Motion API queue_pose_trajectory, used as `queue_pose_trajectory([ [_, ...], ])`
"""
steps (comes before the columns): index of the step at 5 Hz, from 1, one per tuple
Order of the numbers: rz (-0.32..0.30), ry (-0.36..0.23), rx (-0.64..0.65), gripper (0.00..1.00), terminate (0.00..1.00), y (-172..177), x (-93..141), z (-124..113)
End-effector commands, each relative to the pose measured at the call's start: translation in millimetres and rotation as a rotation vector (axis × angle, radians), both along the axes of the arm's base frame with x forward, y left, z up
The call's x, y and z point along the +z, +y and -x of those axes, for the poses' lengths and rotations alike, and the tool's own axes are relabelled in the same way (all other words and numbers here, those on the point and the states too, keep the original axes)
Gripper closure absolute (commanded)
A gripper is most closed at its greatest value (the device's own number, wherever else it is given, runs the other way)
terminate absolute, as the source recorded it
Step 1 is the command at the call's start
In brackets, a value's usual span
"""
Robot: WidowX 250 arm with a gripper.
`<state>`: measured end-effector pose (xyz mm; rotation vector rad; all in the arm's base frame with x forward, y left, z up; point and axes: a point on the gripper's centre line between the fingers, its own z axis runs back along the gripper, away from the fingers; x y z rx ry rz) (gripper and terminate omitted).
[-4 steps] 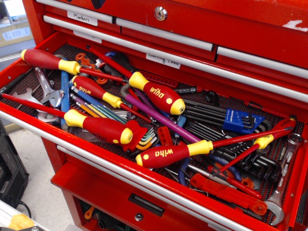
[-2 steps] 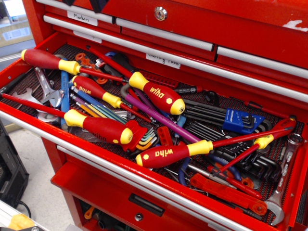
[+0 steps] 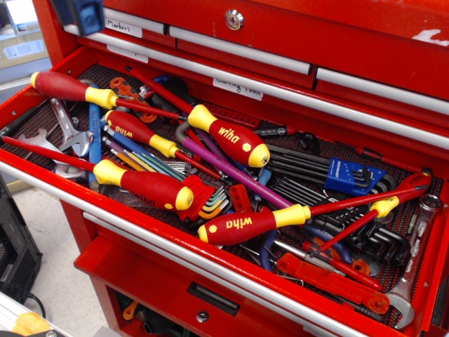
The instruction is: Pick up red srewdriver
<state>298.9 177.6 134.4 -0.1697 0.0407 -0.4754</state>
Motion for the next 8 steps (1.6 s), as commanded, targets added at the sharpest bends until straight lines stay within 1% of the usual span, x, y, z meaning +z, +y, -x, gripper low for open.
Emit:
queue_pose_trajectory([
  [1,-0.066,-0.174,-0.260,0.00,0.00,25,-8,1],
  [2,-0.131,-0.273,-0.350,0.00,0.00,34,-23,-4],
  [3,-0.145,-0.290,-0.404,0.00,0.00,40,-27,-11],
  [4,-0.160,-0.319,-0.478,0.00,0.00,47,-36,-19],
  [5,-0.147,-0.340,-0.518,0.00,0.00,53,-47,-28],
  [6,-0.100,-0.367,-0.524,0.00,0.00,63,-66,-32],
  [7,-0.069,-0.391,-0.529,0.00,0.00,72,-79,-35],
  [8,-0.002,-0.410,-0.531,0.00,0.00,81,-102,-40],
])
